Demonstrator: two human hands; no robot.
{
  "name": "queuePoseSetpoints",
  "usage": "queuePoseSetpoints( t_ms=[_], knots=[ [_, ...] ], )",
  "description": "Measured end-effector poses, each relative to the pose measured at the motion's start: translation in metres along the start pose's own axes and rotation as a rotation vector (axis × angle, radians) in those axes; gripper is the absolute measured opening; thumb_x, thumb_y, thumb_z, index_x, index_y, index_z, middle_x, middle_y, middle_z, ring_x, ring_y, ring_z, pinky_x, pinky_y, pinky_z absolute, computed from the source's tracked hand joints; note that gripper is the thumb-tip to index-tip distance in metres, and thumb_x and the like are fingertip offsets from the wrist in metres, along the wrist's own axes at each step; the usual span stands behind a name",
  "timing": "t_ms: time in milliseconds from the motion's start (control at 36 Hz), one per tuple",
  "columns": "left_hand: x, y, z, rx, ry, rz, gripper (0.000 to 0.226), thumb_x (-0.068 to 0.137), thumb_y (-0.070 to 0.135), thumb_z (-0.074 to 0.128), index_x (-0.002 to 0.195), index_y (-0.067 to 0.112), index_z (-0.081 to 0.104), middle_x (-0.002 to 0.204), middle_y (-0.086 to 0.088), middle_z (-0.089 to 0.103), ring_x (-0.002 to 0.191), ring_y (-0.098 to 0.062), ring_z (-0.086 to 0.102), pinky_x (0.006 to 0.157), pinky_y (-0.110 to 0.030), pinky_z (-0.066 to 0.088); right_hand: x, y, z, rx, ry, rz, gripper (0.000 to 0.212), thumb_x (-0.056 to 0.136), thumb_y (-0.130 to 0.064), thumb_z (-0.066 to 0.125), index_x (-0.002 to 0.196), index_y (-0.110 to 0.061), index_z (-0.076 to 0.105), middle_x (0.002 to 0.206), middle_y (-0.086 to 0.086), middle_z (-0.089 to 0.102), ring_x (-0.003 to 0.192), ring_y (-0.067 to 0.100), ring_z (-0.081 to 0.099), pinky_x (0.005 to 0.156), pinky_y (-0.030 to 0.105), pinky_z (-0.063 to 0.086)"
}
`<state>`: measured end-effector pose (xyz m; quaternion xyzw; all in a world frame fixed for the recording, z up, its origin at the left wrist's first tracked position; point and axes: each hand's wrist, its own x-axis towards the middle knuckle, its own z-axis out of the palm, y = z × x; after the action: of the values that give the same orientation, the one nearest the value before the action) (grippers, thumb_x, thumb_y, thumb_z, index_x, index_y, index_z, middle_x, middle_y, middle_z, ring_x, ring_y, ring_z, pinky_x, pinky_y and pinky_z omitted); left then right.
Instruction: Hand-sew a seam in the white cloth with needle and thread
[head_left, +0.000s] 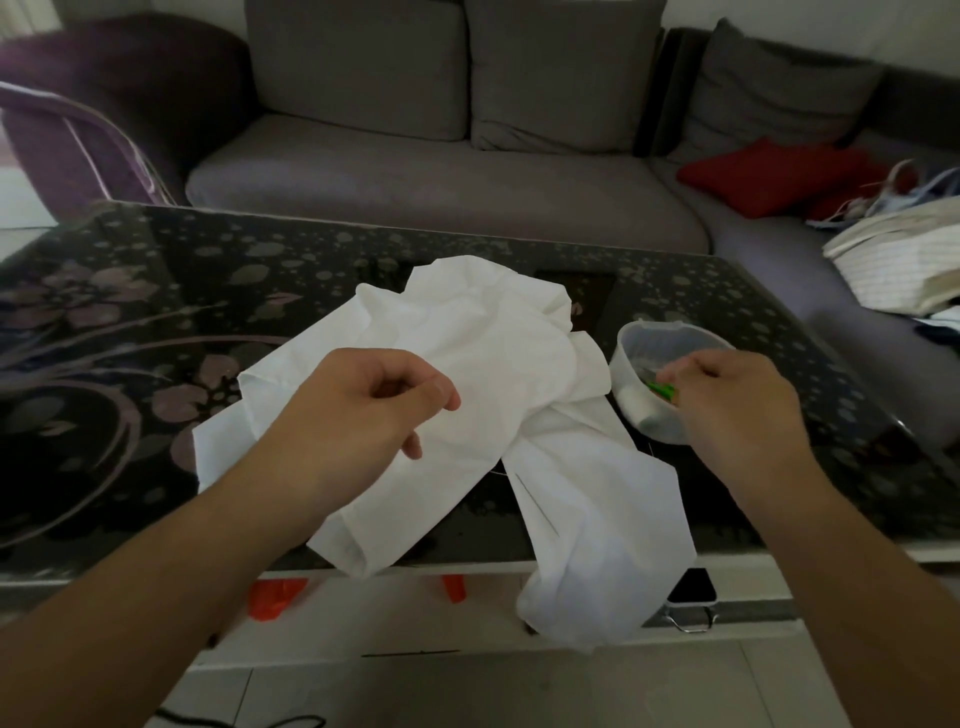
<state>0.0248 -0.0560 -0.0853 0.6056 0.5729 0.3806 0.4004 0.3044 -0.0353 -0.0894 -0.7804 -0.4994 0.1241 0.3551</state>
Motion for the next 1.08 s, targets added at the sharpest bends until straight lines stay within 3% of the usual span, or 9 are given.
queuePoseSetpoints(
  t_ms=[111, 222, 278, 444, 611, 778, 861, 944, 1083],
  knots=[
    [0.0, -0.001, 0.002, 0.009, -0.034, 0.037, 0.023, 0.098, 0.027, 0.065, 0.081, 0.031, 0.079, 0.081, -0.007, 0.073, 0.062, -0.02, 0.059, 0.071, -0.034, 0.054, -0.021, -0.025, -0.003, -0.121, 0.016, -0.311, 0.027, 0.104, -0.022, 0.05, 0.125, -0.028, 0.067, 0.128, -0.007, 0.062, 0.114, 0.014, 0.055, 0.103, 0.039, 0.047],
    [-0.003, -0.002, 0.004, 0.034, -0.087, 0.102, 0.021, 0.097, 0.026, 0.067, 0.081, 0.03, 0.08, 0.079, 0.003, 0.074, 0.065, -0.008, 0.062, 0.072, -0.03, 0.053, -0.066, -0.063, 0.009, 0.201, -0.592, -0.443, 0.051, 0.1, -0.024, 0.064, 0.141, -0.049, 0.048, 0.137, -0.036, 0.048, 0.116, -0.022, 0.043, 0.092, 0.0, 0.039],
    [-0.005, -0.001, 0.005, 0.063, -0.109, 0.144, 0.022, 0.097, 0.024, 0.067, 0.08, 0.029, 0.079, 0.077, 0.009, 0.075, 0.068, -0.001, 0.065, 0.071, -0.021, 0.05, -0.078, -0.068, 0.024, 0.13, -0.706, -0.567, 0.05, 0.097, -0.025, 0.068, 0.139, -0.046, 0.049, 0.129, -0.03, 0.058, 0.118, -0.013, 0.05, 0.097, 0.009, 0.043],
    [-0.005, -0.003, 0.011, 0.162, -0.146, 0.221, 0.019, 0.098, 0.033, 0.066, 0.084, 0.032, 0.078, 0.072, 0.008, 0.072, 0.062, -0.003, 0.061, 0.061, -0.015, 0.048, -0.068, -0.062, 0.03, 0.012, -0.585, -0.573, 0.005, 0.097, -0.027, 0.069, 0.097, -0.032, 0.068, 0.081, -0.01, 0.064, 0.072, 0.002, 0.059, 0.067, 0.018, 0.045],
    [-0.004, -0.002, 0.005, 0.156, -0.118, 0.178, 0.019, 0.097, 0.033, 0.067, 0.083, 0.032, 0.079, 0.067, 0.011, 0.069, 0.056, -0.001, 0.056, 0.057, -0.011, 0.042, -0.056, -0.06, 0.024, 0.123, -0.574, -0.478, 0.023, 0.096, -0.032, 0.069, 0.073, -0.026, 0.072, 0.058, -0.011, 0.054, 0.053, 0.003, 0.048, 0.054, 0.015, 0.036],
    [-0.001, -0.003, 0.004, 0.161, -0.092, 0.117, 0.021, 0.099, 0.03, 0.066, 0.083, 0.031, 0.079, 0.071, 0.017, 0.071, 0.058, 0.003, 0.059, 0.059, -0.01, 0.039, -0.045, -0.056, 0.02, 0.345, -0.51, -0.288, 0.024, 0.094, -0.017, 0.068, 0.072, -0.017, 0.077, 0.075, -0.015, 0.072, 0.075, -0.003, 0.065, 0.063, 0.007, 0.045],
    [0.001, -0.008, -0.002, 0.143, -0.071, 0.109, 0.021, 0.098, 0.031, 0.066, 0.082, 0.031, 0.079, 0.079, 0.008, 0.075, 0.063, -0.007, 0.063, 0.065, -0.023, 0.049, -0.04, -0.054, 0.015, 0.315, -0.451, -0.213, 0.024, 0.095, -0.022, 0.067, 0.074, -0.017, 0.077, 0.06, -0.017, 0.064, 0.056, -0.008, 0.056, 0.058, 0.016, 0.041],
    [0.003, -0.008, 0.0, 0.144, -0.056, 0.08, 0.02, 0.098, 0.032, 0.065, 0.084, 0.031, 0.08, 0.087, 0.01, 0.077, 0.084, -0.013, 0.07, 0.078, -0.03, 0.056, -0.03, -0.047, 0.005, 0.256, -0.337, -0.197, 0.025, 0.096, -0.027, 0.067, 0.073, -0.021, 0.075, 0.074, 0.0, 0.069, 0.057, 0.013, 0.055, 0.052, 0.033, 0.042],
    [0.006, -0.006, -0.005, 0.151, -0.047, 0.068, 0.02, 0.099, 0.03, 0.065, 0.086, 0.031, 0.08, 0.09, 0.011, 0.078, 0.088, -0.014, 0.07, 0.07, -0.026, 0.055, -0.018, -0.04, -0.001, 0.17, -0.172, -0.154, 0.025, 0.099, -0.028, 0.065, 0.076, -0.024, 0.074, 0.07, -0.011, 0.065, 0.058, 0.005, 0.05, 0.056, 0.024, 0.041]
  ],
)
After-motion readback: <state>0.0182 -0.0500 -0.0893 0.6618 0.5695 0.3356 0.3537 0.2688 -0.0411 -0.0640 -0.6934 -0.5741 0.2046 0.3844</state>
